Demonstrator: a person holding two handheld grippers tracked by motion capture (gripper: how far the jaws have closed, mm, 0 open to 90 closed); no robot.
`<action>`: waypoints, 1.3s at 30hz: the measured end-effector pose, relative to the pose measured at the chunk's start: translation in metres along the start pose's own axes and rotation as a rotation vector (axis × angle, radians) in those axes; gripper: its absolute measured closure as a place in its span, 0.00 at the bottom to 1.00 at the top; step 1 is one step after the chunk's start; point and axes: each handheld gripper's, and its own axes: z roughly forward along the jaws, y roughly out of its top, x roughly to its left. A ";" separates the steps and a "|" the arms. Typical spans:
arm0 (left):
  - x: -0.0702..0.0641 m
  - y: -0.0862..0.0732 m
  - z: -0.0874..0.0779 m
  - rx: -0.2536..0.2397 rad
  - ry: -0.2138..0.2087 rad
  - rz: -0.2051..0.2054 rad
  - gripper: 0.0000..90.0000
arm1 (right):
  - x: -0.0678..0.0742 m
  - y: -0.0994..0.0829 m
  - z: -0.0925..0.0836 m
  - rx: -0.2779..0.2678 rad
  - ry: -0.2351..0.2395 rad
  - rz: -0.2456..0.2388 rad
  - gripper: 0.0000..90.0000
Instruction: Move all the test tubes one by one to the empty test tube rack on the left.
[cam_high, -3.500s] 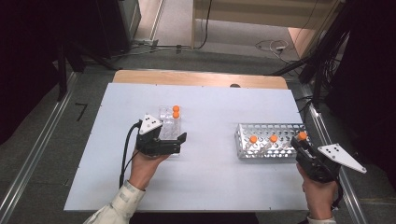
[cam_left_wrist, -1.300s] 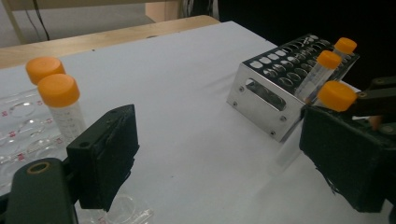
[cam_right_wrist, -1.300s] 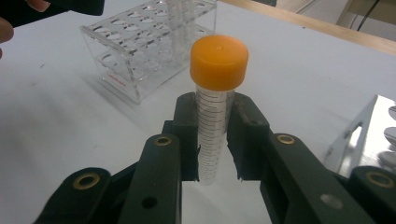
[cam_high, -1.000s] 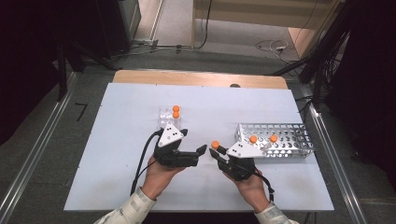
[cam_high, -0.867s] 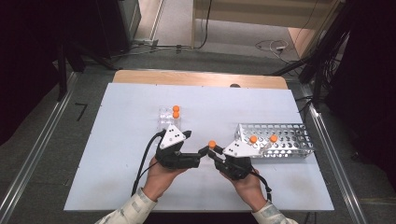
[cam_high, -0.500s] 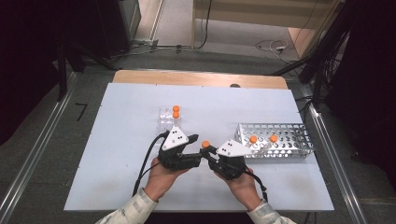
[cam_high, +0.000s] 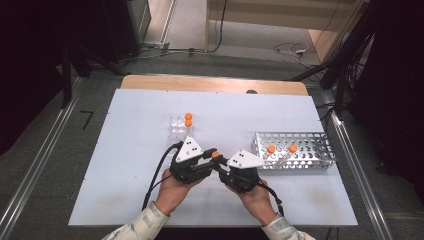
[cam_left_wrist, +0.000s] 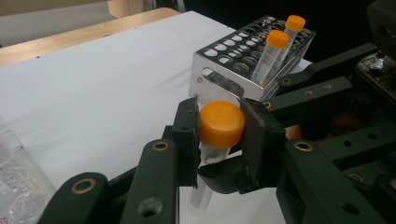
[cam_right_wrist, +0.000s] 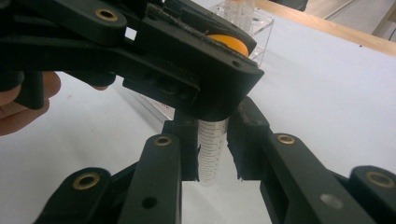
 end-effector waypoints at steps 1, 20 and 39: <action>0.000 0.000 0.000 0.000 0.001 0.000 0.77 | 0.000 0.000 0.000 0.001 -0.001 -0.001 0.80; 0.016 0.012 -0.011 -0.047 0.049 -0.054 0.78 | -0.009 -0.009 -0.022 0.047 0.002 0.000 0.29; 0.047 0.041 -0.025 -0.085 0.162 -0.081 0.78 | -0.026 -0.032 -0.065 0.008 -0.040 0.063 0.26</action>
